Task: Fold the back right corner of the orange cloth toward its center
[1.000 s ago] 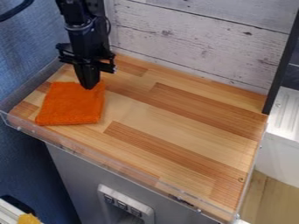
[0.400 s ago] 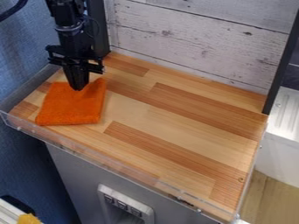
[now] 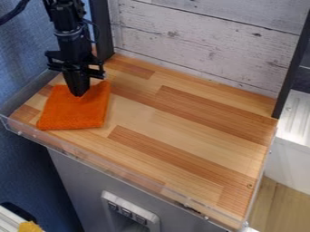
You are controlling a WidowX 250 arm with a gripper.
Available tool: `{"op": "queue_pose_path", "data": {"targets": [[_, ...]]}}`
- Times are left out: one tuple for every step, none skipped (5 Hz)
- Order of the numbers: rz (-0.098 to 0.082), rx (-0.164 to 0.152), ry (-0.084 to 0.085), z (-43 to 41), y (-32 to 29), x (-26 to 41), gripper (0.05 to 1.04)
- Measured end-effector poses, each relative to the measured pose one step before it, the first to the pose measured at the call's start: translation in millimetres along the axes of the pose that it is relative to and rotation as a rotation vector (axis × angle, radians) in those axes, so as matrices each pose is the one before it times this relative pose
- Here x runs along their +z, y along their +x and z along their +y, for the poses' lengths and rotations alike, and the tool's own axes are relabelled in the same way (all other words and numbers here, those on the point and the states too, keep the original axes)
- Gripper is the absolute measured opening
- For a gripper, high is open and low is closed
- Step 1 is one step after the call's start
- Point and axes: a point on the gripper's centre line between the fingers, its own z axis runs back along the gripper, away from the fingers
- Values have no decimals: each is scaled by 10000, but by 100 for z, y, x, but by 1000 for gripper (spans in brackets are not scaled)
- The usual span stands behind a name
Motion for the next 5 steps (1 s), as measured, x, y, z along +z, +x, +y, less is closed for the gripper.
{"op": "queue_pose_path", "data": {"targets": [[-23,32,-76,31,-454,-691,59],[-6,96,-117,60,-189,-1139,59],[-170,-27,-69,-86,14,-301,82],[5,-33,-77,-192,-62,-90,235],[358,-218,-155,-882,124,516,486]]}}
